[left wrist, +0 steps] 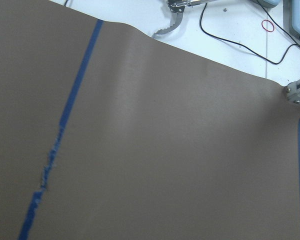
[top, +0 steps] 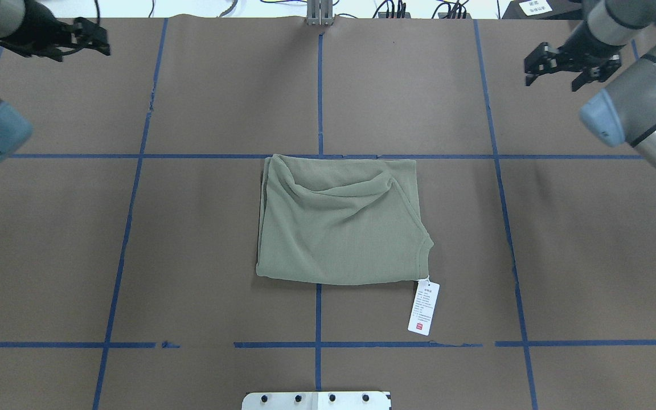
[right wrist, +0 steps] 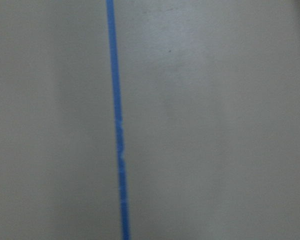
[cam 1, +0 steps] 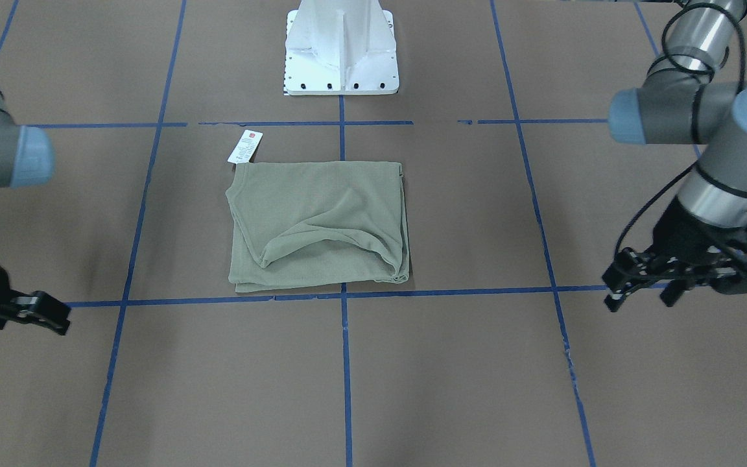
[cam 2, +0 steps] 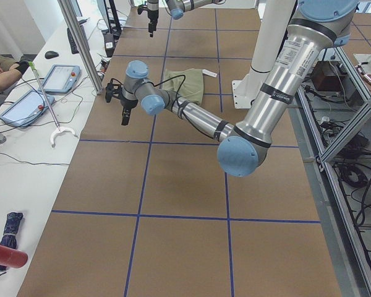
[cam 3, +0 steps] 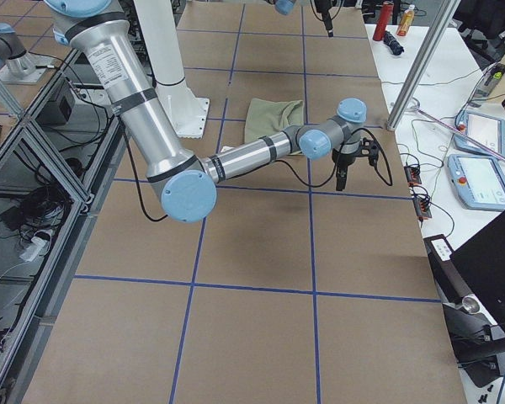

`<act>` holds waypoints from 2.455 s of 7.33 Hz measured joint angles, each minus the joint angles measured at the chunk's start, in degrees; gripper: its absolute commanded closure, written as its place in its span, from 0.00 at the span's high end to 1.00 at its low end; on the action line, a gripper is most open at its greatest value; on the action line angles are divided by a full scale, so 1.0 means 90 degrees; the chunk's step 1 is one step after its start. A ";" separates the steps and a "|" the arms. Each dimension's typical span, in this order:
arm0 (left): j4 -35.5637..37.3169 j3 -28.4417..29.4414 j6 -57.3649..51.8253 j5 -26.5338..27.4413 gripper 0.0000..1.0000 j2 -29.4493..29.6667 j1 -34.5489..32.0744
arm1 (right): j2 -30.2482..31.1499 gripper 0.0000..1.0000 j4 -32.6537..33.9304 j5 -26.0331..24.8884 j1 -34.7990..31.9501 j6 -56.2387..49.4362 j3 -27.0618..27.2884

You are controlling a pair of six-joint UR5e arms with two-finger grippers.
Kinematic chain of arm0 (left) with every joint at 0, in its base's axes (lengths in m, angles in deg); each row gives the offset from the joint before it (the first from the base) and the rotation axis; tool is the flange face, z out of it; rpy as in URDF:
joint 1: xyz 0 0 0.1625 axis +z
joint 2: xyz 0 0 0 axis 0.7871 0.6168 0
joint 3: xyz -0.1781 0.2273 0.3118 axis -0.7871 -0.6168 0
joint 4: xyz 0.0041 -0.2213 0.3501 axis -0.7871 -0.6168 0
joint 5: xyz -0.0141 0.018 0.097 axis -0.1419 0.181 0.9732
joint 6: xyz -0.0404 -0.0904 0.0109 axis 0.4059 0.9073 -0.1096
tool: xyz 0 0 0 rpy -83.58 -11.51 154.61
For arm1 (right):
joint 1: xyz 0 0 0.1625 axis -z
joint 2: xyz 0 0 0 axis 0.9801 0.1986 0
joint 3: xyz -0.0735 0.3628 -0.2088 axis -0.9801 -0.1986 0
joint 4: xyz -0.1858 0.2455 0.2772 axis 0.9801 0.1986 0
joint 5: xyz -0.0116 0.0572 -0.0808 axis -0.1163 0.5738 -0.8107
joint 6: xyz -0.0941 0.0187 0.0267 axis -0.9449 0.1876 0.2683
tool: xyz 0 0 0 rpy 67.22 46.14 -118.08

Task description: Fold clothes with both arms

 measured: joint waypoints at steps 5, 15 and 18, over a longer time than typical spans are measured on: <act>0.0824 -0.0959 -0.4926 -0.0040 1.00 -0.2068 -0.2173 | 0.1923 1.00 0.1978 0.0282 -0.1920 -0.4324 0.1568; 0.1968 -0.0442 -0.6066 -0.1140 1.00 -0.3002 -0.2425 | 0.3158 1.00 0.2095 0.0697 -0.2102 -0.4481 0.2277; 0.2135 -0.0428 -0.7360 -0.1401 1.00 -0.3156 -0.2859 | 0.3127 1.00 0.2113 0.0707 -0.2126 -0.4500 0.2195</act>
